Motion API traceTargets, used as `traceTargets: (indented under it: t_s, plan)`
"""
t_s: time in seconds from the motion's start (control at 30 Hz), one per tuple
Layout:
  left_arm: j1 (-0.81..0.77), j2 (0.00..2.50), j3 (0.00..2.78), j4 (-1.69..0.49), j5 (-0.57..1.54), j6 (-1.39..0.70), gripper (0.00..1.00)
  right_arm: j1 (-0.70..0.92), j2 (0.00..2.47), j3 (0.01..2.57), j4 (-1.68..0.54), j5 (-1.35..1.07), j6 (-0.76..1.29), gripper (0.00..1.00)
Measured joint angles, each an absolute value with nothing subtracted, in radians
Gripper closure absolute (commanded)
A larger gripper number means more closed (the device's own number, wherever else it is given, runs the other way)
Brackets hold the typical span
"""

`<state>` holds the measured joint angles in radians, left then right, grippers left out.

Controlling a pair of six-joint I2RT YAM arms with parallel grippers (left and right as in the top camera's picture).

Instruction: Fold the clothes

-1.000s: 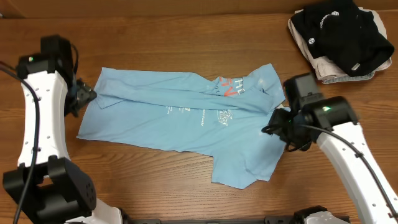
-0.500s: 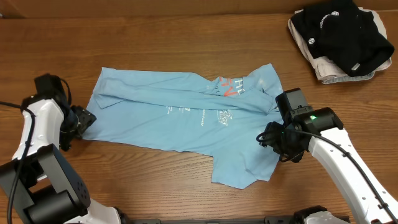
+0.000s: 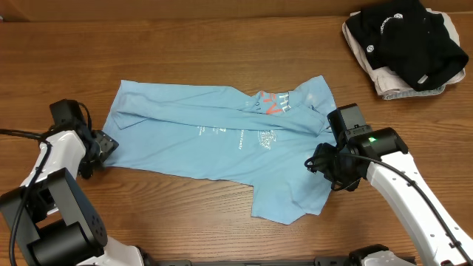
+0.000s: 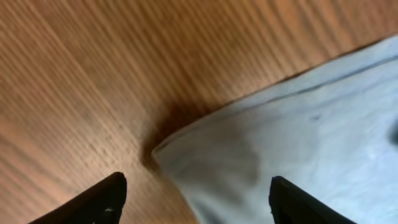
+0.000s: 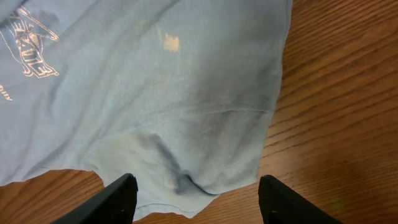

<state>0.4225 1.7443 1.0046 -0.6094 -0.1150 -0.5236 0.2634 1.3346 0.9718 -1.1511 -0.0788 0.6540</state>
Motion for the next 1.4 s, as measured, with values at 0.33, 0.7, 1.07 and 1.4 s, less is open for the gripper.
traceTargets:
  t_s: [0.33,0.7,1.07,1.4]
  plan:
    - [0.422,1.751,0.983,-0.537,-0.107,-0.52,0.44,0.263,1.335,0.972,-1.152,-0.079,0.654,0.34]
    - [0.423,1.801,1.0,-0.549,-0.109,-0.522,0.72,0.263,1.335,0.972,-1.158,-0.079,0.654,0.34]
    - [0.426,1.83,1.069,-0.688,-0.041,-0.47,0.96,0.264,1.335,0.972,-1.189,-0.103,0.654,0.35]
    - [0.426,1.867,1.252,-0.912,0.006,-0.412,0.96,0.279,1.334,0.927,-1.213,-0.163,0.692,0.36]
